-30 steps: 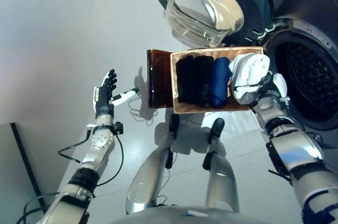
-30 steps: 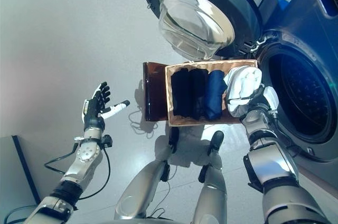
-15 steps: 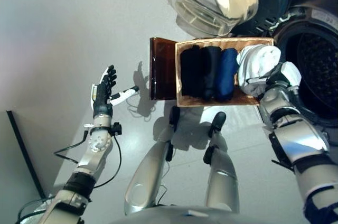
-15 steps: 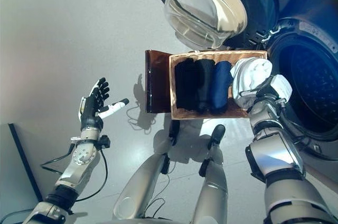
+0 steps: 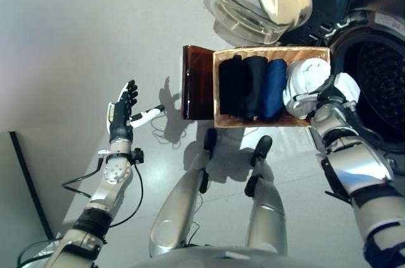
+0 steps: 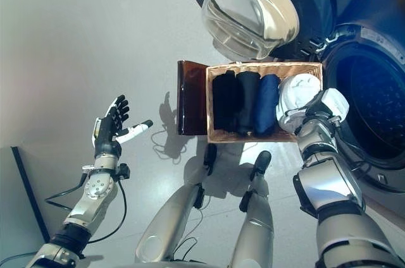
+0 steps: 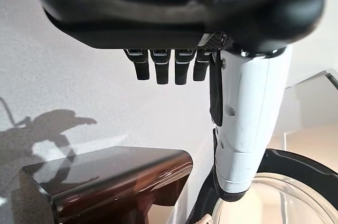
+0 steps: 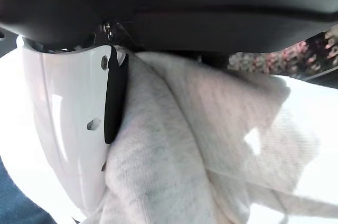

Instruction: Pick up the clothes and place them into the washing machine

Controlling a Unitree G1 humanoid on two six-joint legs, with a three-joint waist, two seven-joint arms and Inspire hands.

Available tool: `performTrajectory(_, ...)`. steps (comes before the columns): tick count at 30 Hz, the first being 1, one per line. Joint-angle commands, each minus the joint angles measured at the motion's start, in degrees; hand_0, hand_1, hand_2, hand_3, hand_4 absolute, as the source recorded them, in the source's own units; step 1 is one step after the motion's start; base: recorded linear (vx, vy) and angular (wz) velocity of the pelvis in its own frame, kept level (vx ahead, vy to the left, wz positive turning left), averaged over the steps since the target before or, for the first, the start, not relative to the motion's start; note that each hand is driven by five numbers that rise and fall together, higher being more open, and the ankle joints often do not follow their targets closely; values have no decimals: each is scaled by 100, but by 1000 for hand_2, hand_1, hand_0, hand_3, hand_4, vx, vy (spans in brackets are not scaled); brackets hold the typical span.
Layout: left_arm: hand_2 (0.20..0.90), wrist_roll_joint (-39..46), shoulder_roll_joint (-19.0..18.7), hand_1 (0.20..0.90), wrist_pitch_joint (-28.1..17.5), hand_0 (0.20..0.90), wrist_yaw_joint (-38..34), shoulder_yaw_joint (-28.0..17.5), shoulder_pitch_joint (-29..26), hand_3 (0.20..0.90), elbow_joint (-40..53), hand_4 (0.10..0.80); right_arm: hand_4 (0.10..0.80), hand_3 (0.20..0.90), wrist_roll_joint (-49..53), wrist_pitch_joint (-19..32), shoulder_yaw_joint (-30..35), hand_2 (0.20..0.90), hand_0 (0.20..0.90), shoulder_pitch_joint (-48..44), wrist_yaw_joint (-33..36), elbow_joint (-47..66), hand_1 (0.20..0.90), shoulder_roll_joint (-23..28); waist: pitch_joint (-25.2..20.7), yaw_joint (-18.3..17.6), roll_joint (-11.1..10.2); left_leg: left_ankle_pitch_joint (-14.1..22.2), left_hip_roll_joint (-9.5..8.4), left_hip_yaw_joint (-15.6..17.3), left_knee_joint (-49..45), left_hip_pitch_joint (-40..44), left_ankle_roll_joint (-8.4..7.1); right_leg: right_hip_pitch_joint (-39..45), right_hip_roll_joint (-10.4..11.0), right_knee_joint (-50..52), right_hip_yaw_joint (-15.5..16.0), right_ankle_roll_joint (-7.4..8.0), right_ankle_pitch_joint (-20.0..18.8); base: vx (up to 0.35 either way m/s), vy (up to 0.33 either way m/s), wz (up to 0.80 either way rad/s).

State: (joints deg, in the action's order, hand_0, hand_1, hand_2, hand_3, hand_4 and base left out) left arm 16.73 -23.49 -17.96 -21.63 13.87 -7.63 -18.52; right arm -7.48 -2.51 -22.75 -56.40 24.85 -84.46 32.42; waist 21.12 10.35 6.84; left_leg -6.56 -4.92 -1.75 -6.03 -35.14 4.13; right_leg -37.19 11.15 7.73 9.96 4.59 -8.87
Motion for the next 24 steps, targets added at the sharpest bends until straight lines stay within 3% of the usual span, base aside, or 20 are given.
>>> performTrajectory(1, 900, 42, -468, 900, -378, 900, -207, -348, 308, 900, 620, 800, 300, 200, 76, 105, -269, 200, 200, 31, 177, 83, 200, -1, -179, 62, -192, 670, -162, -67, -456, 22, -368, 699, 118, 132, -34, 162, 509, 41, -16, -11)
performTrajectory(6, 900, 98, -442, 900, -366, 900, -88, -337, 345, 900, 573, 800, 300, 200, 925, 456, 291, 200, 200, 498, 150, 485, 200, -135, -281, -65, -307, 664, -136, -21, -296, 451, -343, 1123, 120, -79, -85, 206, 408, 17, -7, -16)
performTrajectory(11, 900, 103, -309, 900, -356, 900, 33, -419, 447, 900, 413, 800, 300, 200, 2574, 1118, 1184, 200, 200, 1403, -76, 1150, 200, -581, -411, -207, -402, 677, -110, 51, -160, 855, -303, 1421, 121, -170, -165, 212, 415, 11, -37, -13)
performTrajectory(15, 900, 106, -256, 900, -347, 900, 47, -443, 498, 900, 314, 800, 300, 200, 3137, 1406, 1505, 200, 200, 1852, -104, 1637, 200, -755, -428, -292, -410, 669, -105, 73, -157, 939, -296, 1462, 95, -157, -209, 197, 437, -20, -23, -12)
performTrajectory(21, 900, 78, -1, 900, -448, 900, -52, -571, 392, 900, 250, 800, 300, 200, 5595, 2522, 2391, 200, 200, 2637, -880, 3032, 200, -1445, -344, -437, -353, 622, -72, 97, -207, 835, -318, 1305, 45, -49, -228, 157, 520, -79, -34, -6)
performTrajectory(24, 900, 77, 147, 900, -475, 900, -125, -614, 251, 900, 249, 800, 300, 200, 7382, 3058, 2976, 200, 200, 2630, -1608, 3598, 200, -1957, -259, -457, -255, 679, -56, 91, -493, 465, -336, 848, 22, 370, -216, 88, 688, -114, -41, -7)
